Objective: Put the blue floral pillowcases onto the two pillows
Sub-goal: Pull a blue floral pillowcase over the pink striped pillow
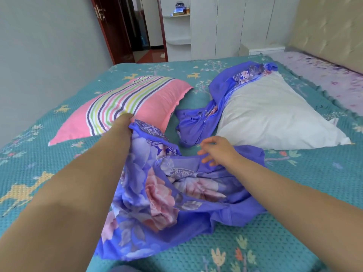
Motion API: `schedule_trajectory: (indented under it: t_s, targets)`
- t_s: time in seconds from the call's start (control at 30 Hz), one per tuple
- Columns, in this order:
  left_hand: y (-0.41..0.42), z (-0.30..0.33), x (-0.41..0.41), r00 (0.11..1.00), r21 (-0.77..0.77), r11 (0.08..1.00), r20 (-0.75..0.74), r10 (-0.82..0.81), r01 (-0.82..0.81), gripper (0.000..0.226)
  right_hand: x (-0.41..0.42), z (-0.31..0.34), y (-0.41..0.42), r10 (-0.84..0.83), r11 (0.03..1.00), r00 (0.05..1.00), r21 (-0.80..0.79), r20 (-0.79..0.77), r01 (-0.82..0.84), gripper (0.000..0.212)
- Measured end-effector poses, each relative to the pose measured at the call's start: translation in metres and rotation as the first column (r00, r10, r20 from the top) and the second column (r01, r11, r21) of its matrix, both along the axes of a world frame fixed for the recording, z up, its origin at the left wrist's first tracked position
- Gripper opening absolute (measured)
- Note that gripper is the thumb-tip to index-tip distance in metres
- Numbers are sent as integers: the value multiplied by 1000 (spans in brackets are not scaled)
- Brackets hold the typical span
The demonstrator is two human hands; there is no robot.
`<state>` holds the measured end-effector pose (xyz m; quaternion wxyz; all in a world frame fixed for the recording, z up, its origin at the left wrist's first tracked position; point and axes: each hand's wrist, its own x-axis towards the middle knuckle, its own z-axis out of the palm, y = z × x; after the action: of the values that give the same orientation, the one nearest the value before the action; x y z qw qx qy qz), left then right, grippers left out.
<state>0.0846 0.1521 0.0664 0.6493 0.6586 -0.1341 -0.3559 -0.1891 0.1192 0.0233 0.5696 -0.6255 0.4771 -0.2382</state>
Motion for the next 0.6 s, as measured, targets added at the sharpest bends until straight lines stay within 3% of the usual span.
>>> schedule_trajectory:
  t_s: [0.07, 0.13, 0.27, 0.37, 0.47, 0.53, 0.6]
  targets:
    - [-10, 13, -3, 1000, -39, 999, 13, -9, 9, 22, 9, 12, -9, -51, 995, 981, 93, 185, 35, 20]
    - [-17, 25, -10, 1000, -136, 990, -4, 24, -24, 12, 17, 22, -15, -52, 970, 933, 240, 356, -38, 23]
    - [-17, 52, -37, 999, -364, 931, -25, -42, 30, 20, 38, 36, -35, -99, 855, 834, 475, 543, -208, 89]
    - [0, 71, -65, 991, -461, 879, 8, -136, 125, 15, 44, 62, -41, -127, 801, 746, 511, 654, -311, 107]
    - [18, 88, -95, 963, -549, 796, 63, -263, 254, 24, 39, 99, -28, -72, 807, 565, 381, 822, -451, 85]
    - [27, 97, -110, 937, -597, 739, 64, -344, 313, 37, 30, 123, -16, -110, 886, 549, 332, 828, -323, 49]
    - [34, 101, -122, 911, -633, 689, 66, -408, 354, 50, 17, 133, -9, -175, 938, 570, 312, 802, -151, 33]
